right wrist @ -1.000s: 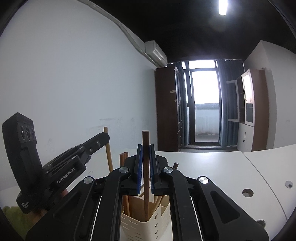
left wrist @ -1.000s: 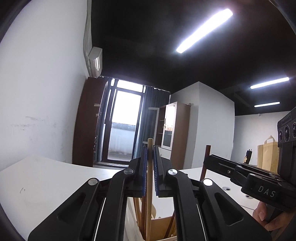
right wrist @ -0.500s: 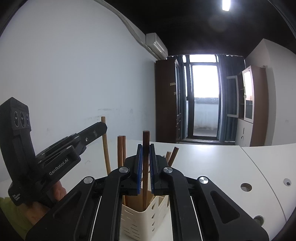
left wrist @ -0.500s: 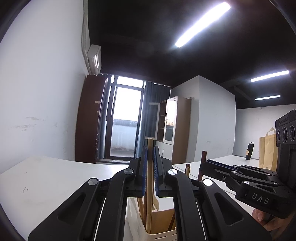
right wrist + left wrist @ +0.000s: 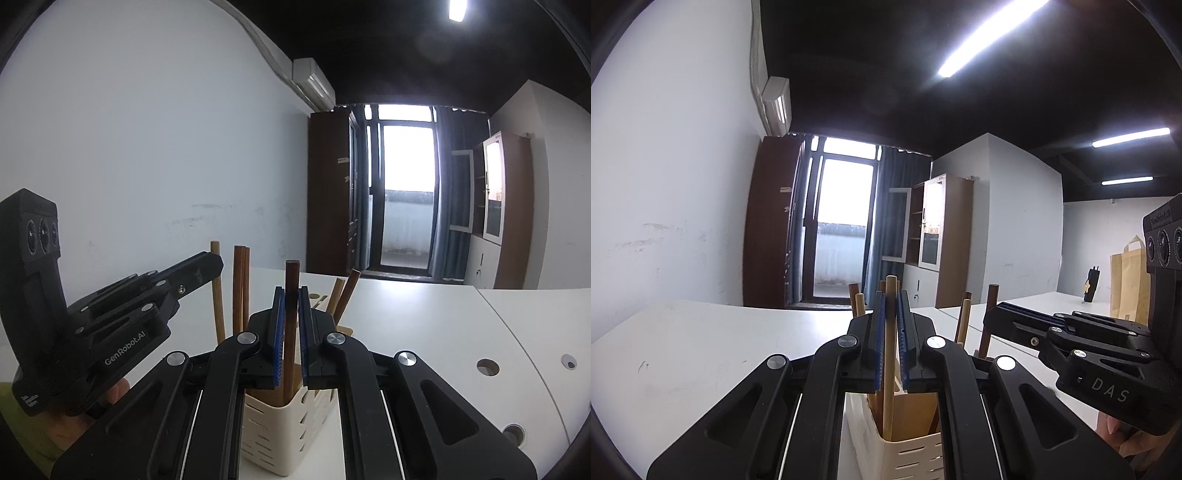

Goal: Organize utensils

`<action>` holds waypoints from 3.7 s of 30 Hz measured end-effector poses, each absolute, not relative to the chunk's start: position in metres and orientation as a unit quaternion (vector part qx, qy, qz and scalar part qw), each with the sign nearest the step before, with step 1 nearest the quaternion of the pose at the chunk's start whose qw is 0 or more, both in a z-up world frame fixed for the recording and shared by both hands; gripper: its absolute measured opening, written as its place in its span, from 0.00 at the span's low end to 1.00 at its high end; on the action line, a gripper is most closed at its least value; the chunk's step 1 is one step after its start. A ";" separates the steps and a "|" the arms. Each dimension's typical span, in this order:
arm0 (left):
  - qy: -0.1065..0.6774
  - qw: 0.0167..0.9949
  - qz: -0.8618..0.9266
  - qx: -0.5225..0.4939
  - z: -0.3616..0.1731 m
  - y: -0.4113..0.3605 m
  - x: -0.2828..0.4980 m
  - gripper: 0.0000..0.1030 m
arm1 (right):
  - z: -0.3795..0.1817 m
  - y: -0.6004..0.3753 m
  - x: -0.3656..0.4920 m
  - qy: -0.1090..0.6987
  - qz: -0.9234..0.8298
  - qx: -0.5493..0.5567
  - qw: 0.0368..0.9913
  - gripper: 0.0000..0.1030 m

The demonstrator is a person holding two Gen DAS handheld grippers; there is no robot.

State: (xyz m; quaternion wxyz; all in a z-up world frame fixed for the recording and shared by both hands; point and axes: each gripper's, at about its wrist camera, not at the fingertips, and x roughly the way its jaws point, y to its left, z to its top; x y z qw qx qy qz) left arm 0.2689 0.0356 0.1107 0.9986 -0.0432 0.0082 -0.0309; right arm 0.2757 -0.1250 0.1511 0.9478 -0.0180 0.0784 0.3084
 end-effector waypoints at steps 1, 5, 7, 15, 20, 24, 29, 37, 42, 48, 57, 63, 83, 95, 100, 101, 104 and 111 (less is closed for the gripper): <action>0.009 0.998 -0.031 -0.047 0.111 0.036 0.268 0.06 | 0.151 -0.124 0.276 0.078 0.307 -0.018 0.948 0.08; 0.007 0.998 -0.030 -0.052 0.114 0.039 0.263 0.09 | 0.151 -0.127 0.275 0.076 0.304 -0.016 0.949 0.12; 0.005 0.998 -0.029 -0.054 0.116 0.040 0.259 0.11 | 0.152 -0.130 0.274 0.076 0.303 -0.011 0.950 0.18; 0.033 0.999 -0.008 -0.041 0.115 0.040 0.230 0.25 | 0.150 -0.141 0.259 0.077 0.295 -0.012 0.952 0.28; 0.080 0.996 0.003 -0.036 0.106 0.037 0.213 0.38 | 0.145 -0.151 0.250 0.090 0.284 -0.012 0.955 0.30; 0.107 0.994 0.008 -0.019 0.099 0.028 0.198 0.49 | 0.131 -0.156 0.236 0.094 0.287 -0.017 0.953 0.37; 0.134 0.991 0.006 -0.024 0.079 0.021 0.181 0.62 | 0.115 -0.156 0.223 0.107 0.299 -0.025 0.948 0.41; 0.171 0.985 0.017 -0.018 0.055 0.012 0.165 0.75 | 0.087 -0.163 0.209 0.128 0.298 -0.028 0.946 0.48; 0.181 0.983 0.027 -0.027 0.049 0.019 0.153 0.82 | 0.072 -0.166 0.205 0.139 0.299 -0.023 0.944 0.50; 0.203 0.977 0.041 -0.050 0.039 0.038 0.143 0.88 | 0.056 -0.172 0.195 0.147 0.304 -0.008 0.941 0.59; 0.224 0.971 0.046 -0.063 0.022 0.050 0.130 0.94 | 0.041 -0.175 0.187 0.162 0.312 -0.007 0.936 0.72; 0.232 0.970 0.043 -0.054 0.016 0.045 0.126 0.94 | 0.032 -0.178 0.185 0.174 0.316 -0.004 0.933 0.83; 0.225 0.973 0.046 -0.015 0.021 0.023 0.119 0.94 | 0.021 -0.173 0.183 0.180 0.325 -0.020 0.928 0.93; 0.222 0.974 0.045 -0.013 0.022 0.020 0.119 0.94 | 0.020 -0.167 0.180 0.187 0.330 -0.022 0.925 0.93; 0.226 0.973 0.048 -0.014 0.020 0.020 0.121 0.94 | 0.019 -0.165 0.180 0.187 0.333 -0.020 0.924 0.94; 0.226 0.973 0.049 -0.013 0.020 0.019 0.121 0.94 | 0.019 -0.165 0.180 0.188 0.333 -0.019 0.924 0.94; 0.226 0.973 0.049 -0.010 0.019 0.018 0.120 0.94 | 0.019 -0.164 0.180 0.188 0.332 -0.017 0.924 0.94; 0.224 0.974 0.041 -0.005 0.019 0.015 0.119 0.94 | 0.019 -0.164 0.181 0.190 0.332 -0.018 0.924 0.94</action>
